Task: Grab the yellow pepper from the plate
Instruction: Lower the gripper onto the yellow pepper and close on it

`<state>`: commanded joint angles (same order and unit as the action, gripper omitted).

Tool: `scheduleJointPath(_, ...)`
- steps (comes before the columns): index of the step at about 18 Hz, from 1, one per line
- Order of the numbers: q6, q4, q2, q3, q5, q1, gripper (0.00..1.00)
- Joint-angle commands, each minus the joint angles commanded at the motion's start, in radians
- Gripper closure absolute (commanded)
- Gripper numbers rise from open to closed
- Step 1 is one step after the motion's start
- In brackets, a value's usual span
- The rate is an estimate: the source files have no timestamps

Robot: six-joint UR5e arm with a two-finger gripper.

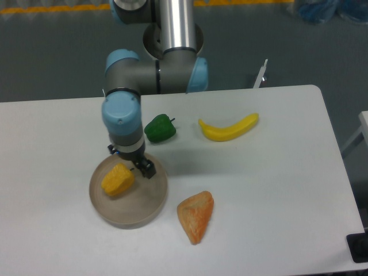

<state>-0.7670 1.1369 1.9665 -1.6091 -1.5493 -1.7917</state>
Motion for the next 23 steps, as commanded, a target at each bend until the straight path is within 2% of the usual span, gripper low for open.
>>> scheduleJointPath(3, 0.0, -0.014, 0.018, 0.0, -0.002, 0.008, 0.0)
scheduleJointPath(10, 0.029, -0.012, 0.023, 0.0, -0.008, 0.046, 0.0)
scheduleJointPath(19, 0.022, -0.017, 0.054, 0.018, -0.011, 0.048, 0.0)
scheduleJointPath(20, 0.022, -0.016, 0.054, 0.024, -0.011, 0.048, 0.11)
scheduleJointPath(21, 0.025, -0.016, 0.052, 0.025, -0.011, 0.048, 0.31)
scheduleJointPath(23, 0.025, -0.014, 0.049, 0.028, -0.012, 0.046, 0.6)
